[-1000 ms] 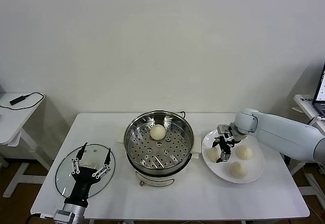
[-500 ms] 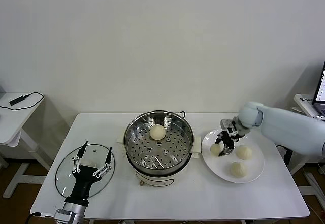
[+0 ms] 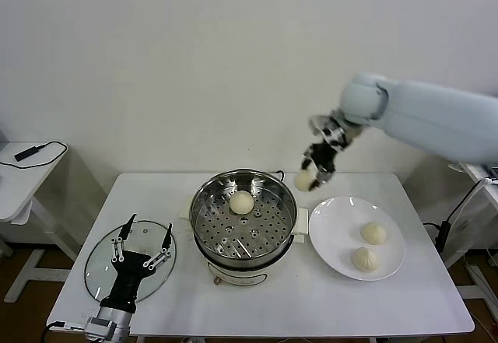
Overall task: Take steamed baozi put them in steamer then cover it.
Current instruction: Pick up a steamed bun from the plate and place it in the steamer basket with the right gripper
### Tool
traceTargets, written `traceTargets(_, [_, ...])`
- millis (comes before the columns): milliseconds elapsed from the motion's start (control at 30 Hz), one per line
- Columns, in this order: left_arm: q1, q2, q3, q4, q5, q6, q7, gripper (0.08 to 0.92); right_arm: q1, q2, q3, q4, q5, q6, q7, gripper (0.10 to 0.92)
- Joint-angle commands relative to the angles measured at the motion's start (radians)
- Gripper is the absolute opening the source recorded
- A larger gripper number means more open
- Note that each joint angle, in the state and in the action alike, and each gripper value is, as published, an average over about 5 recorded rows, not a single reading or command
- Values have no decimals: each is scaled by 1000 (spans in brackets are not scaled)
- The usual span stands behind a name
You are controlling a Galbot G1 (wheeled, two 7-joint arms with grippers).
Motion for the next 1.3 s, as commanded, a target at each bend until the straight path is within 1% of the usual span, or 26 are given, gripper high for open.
traceTargets(33, [0, 1, -1, 5, 6, 3, -2, 823, 58, 300, -53, -1, 176, -78, 70, 611])
traceTargets(200, [-2, -1, -2, 5, 5, 3, -3, 823, -17, 375, -74, -19, 230, -111, 176, 612])
traceTargets(367, [-5, -2, -5, 5, 4, 1, -4, 823, -51, 423, -97, -28, 228, -125, 230, 619])
traceTargets(867, [-8, -1, -13, 9, -1, -2, -7, 823, -120, 445, -123, -21, 217, -137, 282, 616])
traceTargets(1300, [-11, -1, -14, 14, -2, -2, -8, 823, -169, 442, -120, -36, 192, -140, 294, 614])
